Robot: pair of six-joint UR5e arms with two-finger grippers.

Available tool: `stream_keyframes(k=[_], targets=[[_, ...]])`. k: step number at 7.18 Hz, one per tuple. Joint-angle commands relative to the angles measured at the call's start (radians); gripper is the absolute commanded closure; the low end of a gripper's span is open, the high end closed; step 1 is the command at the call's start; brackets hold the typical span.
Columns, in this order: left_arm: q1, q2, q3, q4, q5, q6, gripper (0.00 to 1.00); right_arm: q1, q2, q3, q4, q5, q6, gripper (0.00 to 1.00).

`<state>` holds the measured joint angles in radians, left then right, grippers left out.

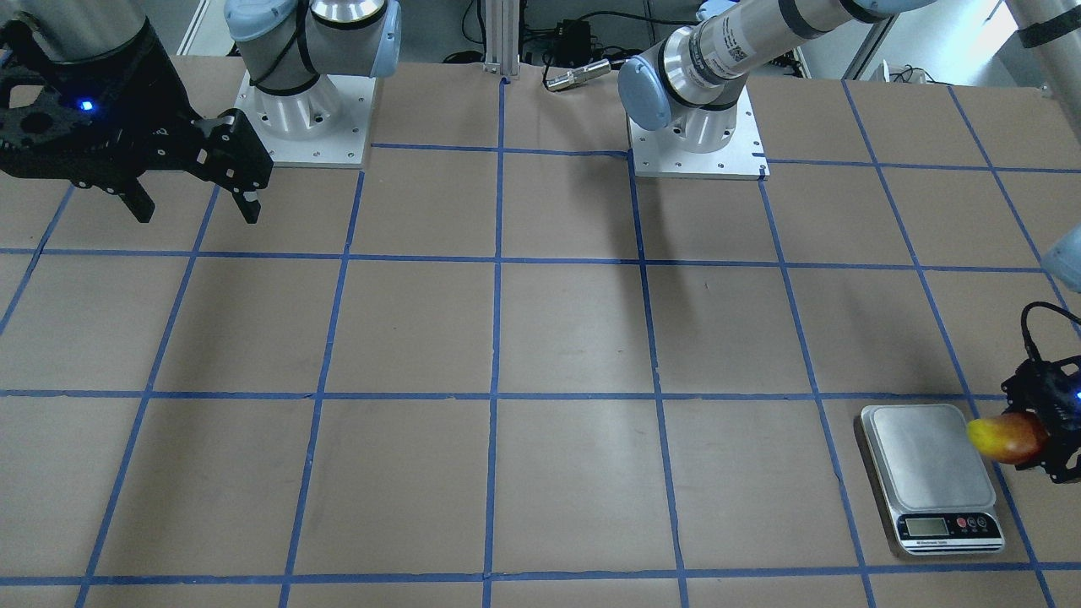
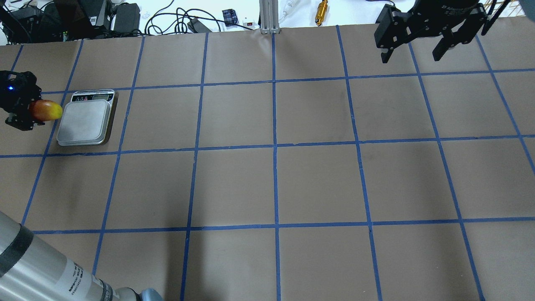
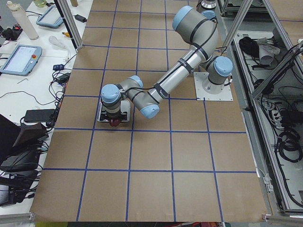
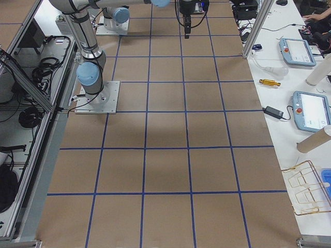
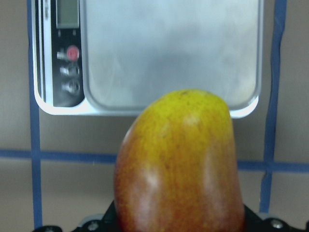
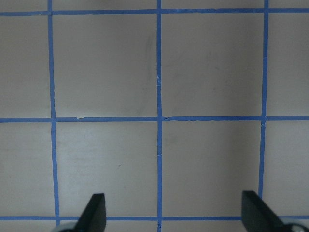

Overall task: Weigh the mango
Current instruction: 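Lift the mango with the left gripper and carry it over the scale, then lower the mango onto the scale platform and open the left gripper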

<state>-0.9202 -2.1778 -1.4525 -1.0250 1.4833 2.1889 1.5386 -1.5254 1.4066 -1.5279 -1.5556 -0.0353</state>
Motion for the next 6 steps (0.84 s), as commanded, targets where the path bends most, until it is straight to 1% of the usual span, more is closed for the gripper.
stream_keyframes(k=[1, 6], targets=[[-0.064, -0.005, -0.054, 0.06, 0.0, -0.105, 1.0, 0.0, -0.001, 0.0, 0.0, 0.0, 0.0, 0.0], [-0.08, -0.017, -0.06, 0.076, -0.009, -0.11, 1.0, 0.0, -0.001, 0.0, 0.0, -0.001, 0.0, 0.0]])
